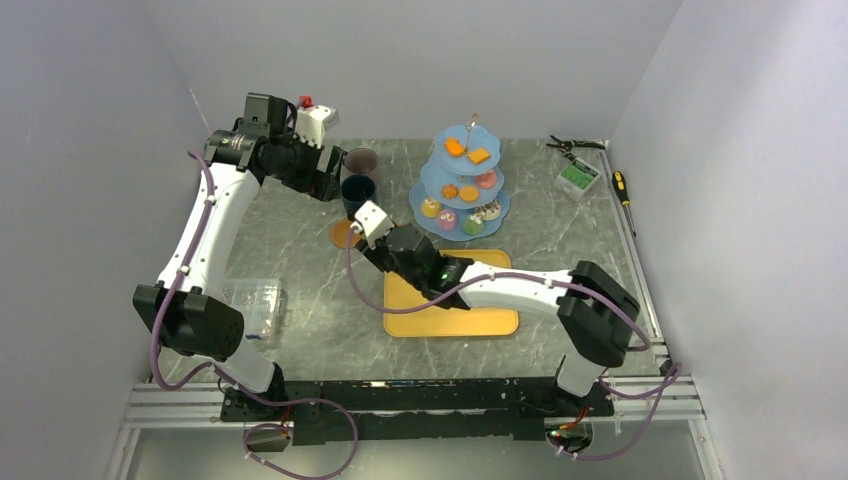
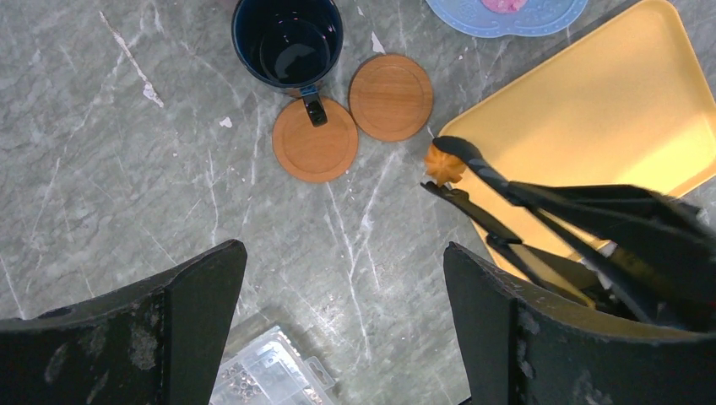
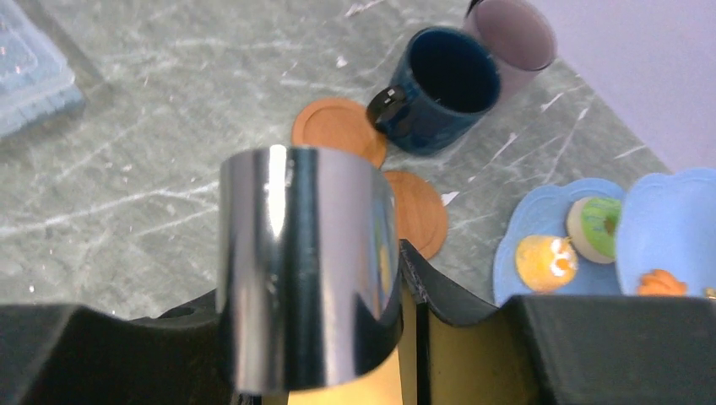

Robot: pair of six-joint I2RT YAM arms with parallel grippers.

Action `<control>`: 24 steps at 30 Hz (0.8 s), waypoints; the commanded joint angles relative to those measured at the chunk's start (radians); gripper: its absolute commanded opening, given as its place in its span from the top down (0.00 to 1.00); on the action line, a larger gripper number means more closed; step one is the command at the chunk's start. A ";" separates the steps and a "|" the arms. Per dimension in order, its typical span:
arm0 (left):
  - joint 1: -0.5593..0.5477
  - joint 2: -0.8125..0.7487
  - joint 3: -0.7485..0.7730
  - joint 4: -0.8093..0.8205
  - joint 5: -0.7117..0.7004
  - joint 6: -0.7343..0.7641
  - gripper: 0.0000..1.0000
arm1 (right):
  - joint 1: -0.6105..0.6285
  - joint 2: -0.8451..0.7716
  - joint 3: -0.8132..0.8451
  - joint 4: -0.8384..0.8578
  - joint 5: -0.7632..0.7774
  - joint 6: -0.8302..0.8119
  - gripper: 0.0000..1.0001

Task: Serve the afternoon tea

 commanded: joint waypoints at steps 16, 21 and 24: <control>0.005 -0.032 0.021 0.003 0.036 -0.002 0.07 | -0.251 -0.260 -0.048 0.173 0.116 0.055 0.70; 0.005 -0.033 0.017 0.004 0.037 -0.002 0.07 | -0.263 -0.218 -0.058 0.263 0.198 0.054 0.71; 0.005 -0.036 0.012 0.005 0.035 0.001 0.07 | -0.263 -0.177 -0.065 0.348 0.261 0.045 0.72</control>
